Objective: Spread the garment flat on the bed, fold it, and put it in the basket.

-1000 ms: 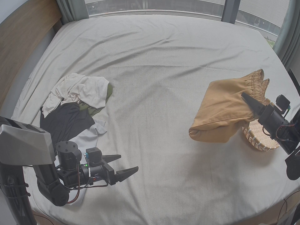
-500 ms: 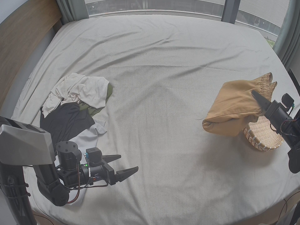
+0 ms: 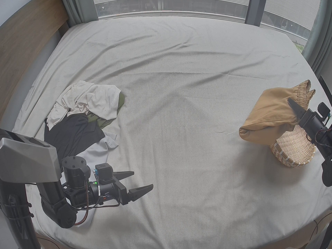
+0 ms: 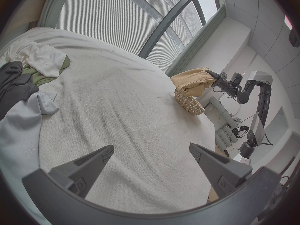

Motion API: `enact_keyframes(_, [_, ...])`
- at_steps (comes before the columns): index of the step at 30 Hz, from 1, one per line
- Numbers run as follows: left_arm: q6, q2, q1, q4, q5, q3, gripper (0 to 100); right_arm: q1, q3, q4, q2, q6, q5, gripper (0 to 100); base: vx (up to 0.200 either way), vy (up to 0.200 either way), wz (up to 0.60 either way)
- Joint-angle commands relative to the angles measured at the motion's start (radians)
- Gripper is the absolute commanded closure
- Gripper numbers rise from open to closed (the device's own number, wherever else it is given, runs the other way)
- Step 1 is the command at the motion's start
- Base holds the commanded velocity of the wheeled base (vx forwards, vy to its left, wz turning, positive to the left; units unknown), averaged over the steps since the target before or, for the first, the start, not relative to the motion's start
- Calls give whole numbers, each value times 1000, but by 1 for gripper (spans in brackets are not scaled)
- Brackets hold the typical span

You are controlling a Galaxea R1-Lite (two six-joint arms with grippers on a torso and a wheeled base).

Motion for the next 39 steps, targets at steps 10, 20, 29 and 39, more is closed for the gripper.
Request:
enact_keyframes(10, [-1,7,0,-2,0,0,0,-121,-50,31,88,-101,-1,100,0,0,0])
enact_keyframes(20, [0,14,-2,-2,0,-2,0,-218,-97,45,183,-111,-1,100,0,0,0])
enact_keyframes(29, [-1,14,-2,-2,-2,-2,0,-235,-102,51,203,-133,1,100,0,0,0])
enact_keyframes(39, [-1,14,0,-2,0,-3,0,-244,-99,51,180,-183,2,0,0,0,0])
